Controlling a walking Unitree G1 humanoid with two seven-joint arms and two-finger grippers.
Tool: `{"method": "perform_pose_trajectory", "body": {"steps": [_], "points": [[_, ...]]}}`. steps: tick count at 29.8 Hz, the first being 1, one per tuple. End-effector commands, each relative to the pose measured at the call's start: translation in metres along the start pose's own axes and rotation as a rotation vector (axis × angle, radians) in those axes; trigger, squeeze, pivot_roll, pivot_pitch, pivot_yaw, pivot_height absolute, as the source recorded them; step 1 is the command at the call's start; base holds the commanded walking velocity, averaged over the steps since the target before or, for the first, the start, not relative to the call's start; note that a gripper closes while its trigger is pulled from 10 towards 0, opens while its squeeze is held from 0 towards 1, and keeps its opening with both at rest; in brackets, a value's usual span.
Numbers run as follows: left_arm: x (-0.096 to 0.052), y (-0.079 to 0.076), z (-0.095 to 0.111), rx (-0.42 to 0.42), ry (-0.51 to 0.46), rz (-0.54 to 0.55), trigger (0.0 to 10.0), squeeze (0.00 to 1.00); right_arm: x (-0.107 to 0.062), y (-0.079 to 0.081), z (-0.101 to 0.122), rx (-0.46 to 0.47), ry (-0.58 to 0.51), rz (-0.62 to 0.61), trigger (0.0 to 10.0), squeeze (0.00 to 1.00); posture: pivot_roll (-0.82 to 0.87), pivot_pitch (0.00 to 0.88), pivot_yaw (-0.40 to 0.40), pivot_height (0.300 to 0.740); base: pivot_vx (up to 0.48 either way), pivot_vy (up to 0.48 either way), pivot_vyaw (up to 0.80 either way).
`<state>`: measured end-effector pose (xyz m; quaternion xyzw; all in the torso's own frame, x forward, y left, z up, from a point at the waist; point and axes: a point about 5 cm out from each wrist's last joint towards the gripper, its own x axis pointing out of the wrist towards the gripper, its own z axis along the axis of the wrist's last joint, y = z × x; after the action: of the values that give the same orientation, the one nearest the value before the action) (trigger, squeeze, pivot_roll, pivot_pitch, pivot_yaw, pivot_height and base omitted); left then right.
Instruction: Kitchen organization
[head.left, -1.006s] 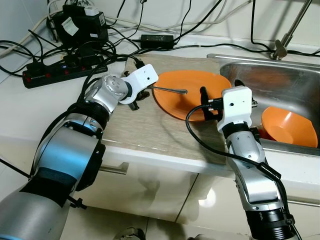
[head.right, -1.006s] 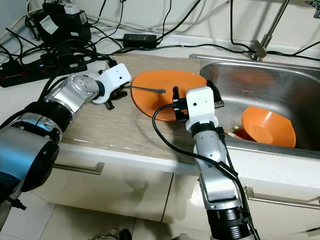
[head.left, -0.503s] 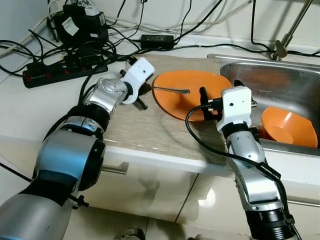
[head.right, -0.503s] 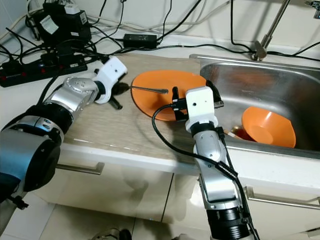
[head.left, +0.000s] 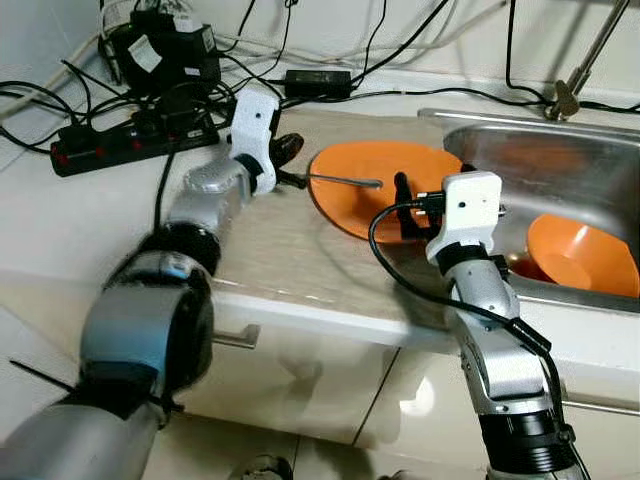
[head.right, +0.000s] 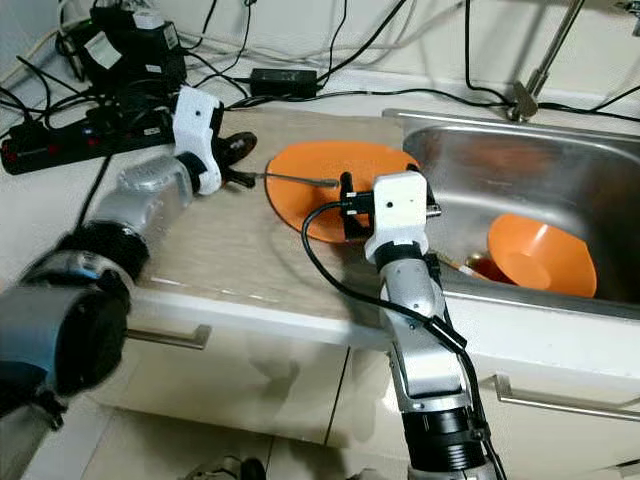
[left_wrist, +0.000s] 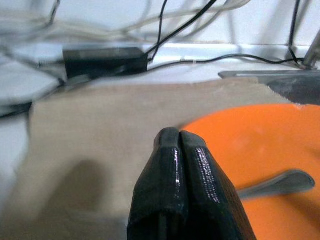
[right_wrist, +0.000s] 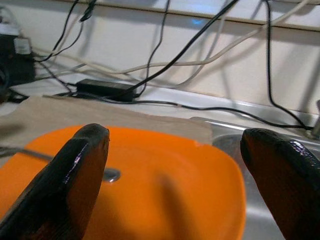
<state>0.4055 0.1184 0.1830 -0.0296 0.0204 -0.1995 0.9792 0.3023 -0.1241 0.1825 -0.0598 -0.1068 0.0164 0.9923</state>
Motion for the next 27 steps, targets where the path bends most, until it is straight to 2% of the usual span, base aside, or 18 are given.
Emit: {"method": "perform_pose_trajectory", "body": {"steps": [1, 4, 5, 7, 8, 9, 11, 13, 14, 15, 16, 18, 19, 23, 27], "points": [[-0.004, 0.004, 0.003, -0.017, -0.080, 0.100, 10.0, 0.00, 0.003, -0.004, 0.004, 0.010, -0.029, -0.020, 10.0, 0.00, -0.12, 0.000, 0.056, 0.740, 0.000, 0.000, 0.00], [-0.008, -0.004, -0.005, -0.037, -0.118, 0.149, 10.0, 0.00, 0.005, -0.006, 0.005, 0.005, -0.050, -0.034, 10.0, 0.00, -0.10, 0.000, 0.061, 0.740, 0.000, 0.000, 0.00], [-0.013, -0.014, -0.014, -0.043, -0.120, 0.146, 10.0, 0.00, 0.005, -0.007, 0.007, 0.011, -0.066, -0.052, 10.0, 0.00, -0.09, 0.000, 0.067, 0.740, 0.000, 0.000, 0.00], [-0.027, -0.024, -0.023, -0.041, -0.138, 0.166, 10.0, 0.00, 0.004, -0.011, 0.009, 0.014, -0.089, -0.079, 10.0, 0.00, -0.09, 0.000, 0.073, 0.740, 0.000, 0.000, 0.00], [-0.027, -0.024, -0.023, -0.041, -0.138, 0.166, 10.0, 0.00, 0.004, -0.011, 0.009, 0.014, -0.089, -0.079, 10.0, 0.00, -0.09, 0.000, 0.073, 0.740, 0.000, 0.000, 0.00], [-0.040, -0.021, -0.023, -0.020, -0.152, 0.196, 10.0, 0.00, 0.001, -0.015, 0.009, 0.014, -0.094, -0.096, 10.0, 0.00, -0.09, 0.000, 0.074, 0.740, 0.000, 0.000, 0.00], [-0.046, -0.018, -0.021, -0.002, -0.161, 0.212, 10.0, 0.00, 0.000, -0.016, 0.009, 0.014, -0.095, -0.102, 10.0, 0.00, -0.09, 0.000, 0.074, 0.740, 0.000, 0.000, 0.00], [-0.064, -0.005, -0.013, 0.040, -0.194, 0.265, 10.0, 0.00, -0.008, -0.022, 0.008, 0.008, -0.098, -0.115, 10.0, 0.00, -0.09, 0.000, 0.075, 0.740, 0.000, 0.000, 0.00], [-0.064, -0.005, -0.013, 0.040, -0.194, 0.265, 10.0, 0.00, -0.008, -0.022, 0.008, 0.008, -0.098, -0.115, 10.0, 0.00, -0.09, 0.000, 0.075, 0.740, 0.000, 0.000, 0.00], [-0.074, 0.000, -0.010, 0.066, -0.208, 0.283, 10.0, 0.00, -0.013, -0.026, 0.007, 0.003, -0.099, -0.120, 10.0, 0.00, -0.08, 0.000, 0.075, 0.740, 0.000, 0.000, 0.00], [-0.074, 0.000, -0.010, 0.066, -0.208, 0.283, 10.0, 0.00, -0.013, -0.026, 0.007, 0.003, -0.099, -0.120, 10.0, 0.00, -0.08, 0.000, 0.075, 0.740, 0.000, 0.000, 0.00], [-0.097, 0.009, -0.021, 0.082, -0.159, 0.305, 10.0, 0.00, -0.029, -0.032, -0.005, -0.026, -0.060, -0.121, 10.0, 0.00, -0.08, 0.000, 0.072, 0.740, 0.000, 0.000, 0.00], [-0.104, 0.010, -0.029, 0.081, -0.126, 0.308, 10.0, 0.00, -0.036, -0.033, -0.014, -0.042, -0.028, -0.120, 10.0, 0.00, -0.08, 0.000, 0.067, 0.740, 0.000, 0.000, 0.00], [-0.110, 0.006, -0.041, 0.090, -0.078, 0.303, 10.0, 0.00, -0.045, -0.032, -0.022, -0.062, 0.004, -0.113, 10.0, 0.00, -0.08, 0.000, 0.064, 0.740, 0.000, 0.000, 0.00], [-0.118, 0.001, -0.062, 0.085, 0.017, 0.254, 10.0, 0.00, -0.061, -0.043, -0.029, -0.081, 0.046, -0.150, 10.0, 0.00, -0.09, 0.000, 0.067, 0.740, 0.000, 0.000, 0.00]]}}
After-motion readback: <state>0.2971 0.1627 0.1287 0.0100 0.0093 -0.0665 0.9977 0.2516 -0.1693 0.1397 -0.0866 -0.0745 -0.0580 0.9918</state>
